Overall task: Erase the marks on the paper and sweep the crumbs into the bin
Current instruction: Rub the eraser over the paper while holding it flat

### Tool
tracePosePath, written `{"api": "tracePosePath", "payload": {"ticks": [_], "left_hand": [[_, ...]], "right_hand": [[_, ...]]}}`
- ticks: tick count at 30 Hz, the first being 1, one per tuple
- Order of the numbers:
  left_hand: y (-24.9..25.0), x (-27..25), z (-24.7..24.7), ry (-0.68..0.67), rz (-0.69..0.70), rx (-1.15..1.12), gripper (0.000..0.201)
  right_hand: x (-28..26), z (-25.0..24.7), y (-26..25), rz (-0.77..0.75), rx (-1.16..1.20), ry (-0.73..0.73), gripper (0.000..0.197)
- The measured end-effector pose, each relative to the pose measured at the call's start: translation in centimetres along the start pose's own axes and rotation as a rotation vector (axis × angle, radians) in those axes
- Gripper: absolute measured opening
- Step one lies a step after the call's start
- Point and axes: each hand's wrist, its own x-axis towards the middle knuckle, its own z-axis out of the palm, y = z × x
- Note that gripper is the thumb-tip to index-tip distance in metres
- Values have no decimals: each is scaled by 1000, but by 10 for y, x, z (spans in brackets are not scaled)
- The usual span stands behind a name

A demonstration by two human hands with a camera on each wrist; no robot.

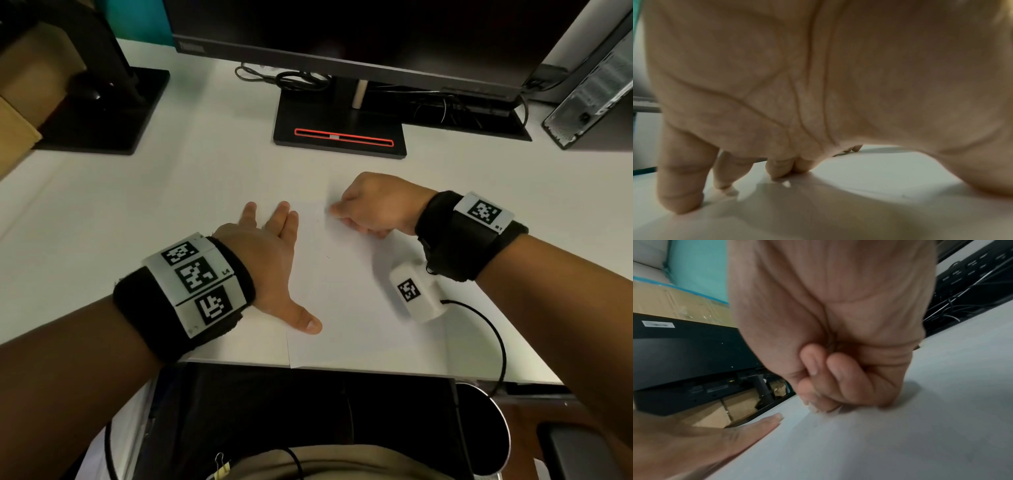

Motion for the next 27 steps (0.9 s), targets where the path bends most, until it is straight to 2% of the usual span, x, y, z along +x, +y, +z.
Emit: {"api": "tracePosePath", "payload": {"ticks": [4, 8, 12, 16, 20, 24, 27], "left_hand": [[0, 1, -1, -11, -2, 1, 157], [-1, 0, -1, -17, 3, -1, 159], [-1, 1, -1, -24, 2, -7, 159], [0, -1, -2, -18, 5, 0, 158], [0, 0, -2, -26, 0, -1, 157], [1, -1, -2, -25, 0, -2, 157], [0, -1, -2, -34, -2, -8, 157]], "right_hand": [[-6, 6, 2, -24, 10, -111, 42], [-3, -7, 11, 41, 19, 7, 39], [-7, 3, 11, -7, 20, -92, 41], [-5, -9, 17, 52, 38, 12, 40], [-11, 4, 15, -1, 2, -85, 42], [-10, -5, 21, 59, 42, 16, 39], [-14, 1, 20, 23, 13, -58, 40]]}}
